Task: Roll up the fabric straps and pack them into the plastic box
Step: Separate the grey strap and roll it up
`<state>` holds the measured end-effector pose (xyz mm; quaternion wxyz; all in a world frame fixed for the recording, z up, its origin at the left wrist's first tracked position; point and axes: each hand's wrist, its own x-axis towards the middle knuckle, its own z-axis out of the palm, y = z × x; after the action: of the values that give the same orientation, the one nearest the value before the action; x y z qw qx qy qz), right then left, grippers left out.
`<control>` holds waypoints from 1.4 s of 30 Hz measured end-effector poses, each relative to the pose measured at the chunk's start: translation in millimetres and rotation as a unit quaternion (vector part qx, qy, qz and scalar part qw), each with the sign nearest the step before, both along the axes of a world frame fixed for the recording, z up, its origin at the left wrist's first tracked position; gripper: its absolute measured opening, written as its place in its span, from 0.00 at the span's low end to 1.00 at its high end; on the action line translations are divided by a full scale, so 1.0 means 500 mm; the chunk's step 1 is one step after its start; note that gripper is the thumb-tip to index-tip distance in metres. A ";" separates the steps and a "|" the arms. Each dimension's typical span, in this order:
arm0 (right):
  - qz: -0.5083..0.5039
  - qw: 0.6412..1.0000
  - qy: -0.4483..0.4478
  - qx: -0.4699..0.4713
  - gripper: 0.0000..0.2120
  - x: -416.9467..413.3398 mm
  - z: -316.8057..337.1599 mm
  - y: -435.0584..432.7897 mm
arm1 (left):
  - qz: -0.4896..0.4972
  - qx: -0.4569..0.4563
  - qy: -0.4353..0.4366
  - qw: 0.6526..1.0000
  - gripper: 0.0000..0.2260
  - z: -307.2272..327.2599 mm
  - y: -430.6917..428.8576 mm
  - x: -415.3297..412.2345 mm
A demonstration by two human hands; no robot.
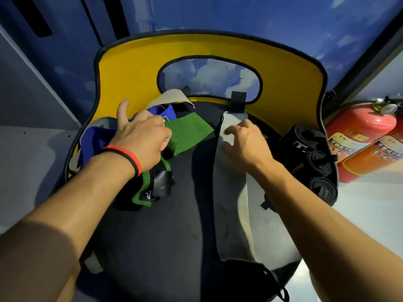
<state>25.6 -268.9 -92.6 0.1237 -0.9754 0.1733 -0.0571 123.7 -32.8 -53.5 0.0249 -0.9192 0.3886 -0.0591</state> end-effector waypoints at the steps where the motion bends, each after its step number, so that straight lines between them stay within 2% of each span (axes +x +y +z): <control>1: 0.049 0.998 0.032 0.017 0.15 -0.012 0.017 0.015 | -0.005 0.002 0.001 1.000 0.13 0.000 -0.002 -0.004; 5: 0.203 0.964 0.169 -0.021 0.14 -0.083 0.053 0.060 | -0.018 0.012 0.008 1.000 0.13 -0.008 -0.007 -0.021; 6: 0.214 0.954 0.207 -0.034 0.18 -0.103 0.051 0.063 | -0.022 0.015 0.010 1.000 0.13 -0.011 -0.008 -0.024; 8: 0.219 0.932 0.285 -0.044 0.38 -0.139 0.041 0.062 | -0.025 0.018 0.015 0.999 0.13 -0.017 -0.006 -0.031; 10: 0.220 0.923 0.310 -0.055 0.50 -0.165 0.031 0.061 | -0.027 0.019 0.019 0.999 0.13 -0.020 -0.004 -0.036; 14: 0.188 0.928 0.319 -0.041 0.52 -0.198 0.002 0.078 | -0.029 0.027 0.020 0.999 0.15 -0.023 0.000 -0.041; 17: 0.202 0.941 0.268 -0.050 0.47 -0.209 0.010 0.085 | -0.033 0.033 0.023 0.999 0.14 -0.017 0.002 -0.042; 21: 0.195 0.968 0.156 -0.031 0.28 -0.168 0.050 0.081 | -0.042 -0.001 0.063 0.997 0.10 0.000 0.012 -0.044; 25: 0.171 0.984 0.044 0.038 0.14 -0.104 0.087 0.100 | -0.031 -0.037 0.075 0.996 0.15 0.017 0.030 -0.045; 26: 0.167 0.984 0.020 0.052 0.12 -0.084 0.093 0.107 | -0.025 -0.023 0.066 0.997 0.20 0.019 0.036 -0.043; 28: 0.145 0.988 -0.011 0.057 0.12 -0.033 0.099 0.119 | -0.013 0.027 0.048 0.998 0.30 0.018 0.048 -0.035; 34: 0.144 0.986 -0.087 -0.003 0.12 0.134 0.093 0.146 | 0.057 0.069 0.097 0.991 0.30 0.013 0.062 -0.018; 39: 0.144 0.981 -0.117 -0.055 0.11 0.219 0.084 0.189 | 0.074 0.076 0.104 0.989 0.30 0.004 0.046 -0.031; 42: 0.154 0.981 -0.105 -0.056 0.10 0.257 0.085 0.213 | 0.077 0.096 0.096 0.988 0.32 -0.014 0.040 -0.051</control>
<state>153.9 -162.2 -50.1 0.0940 -0.9844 0.0038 -0.1487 98.1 -12.6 -60.5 0.0800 -0.9412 0.3210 0.0693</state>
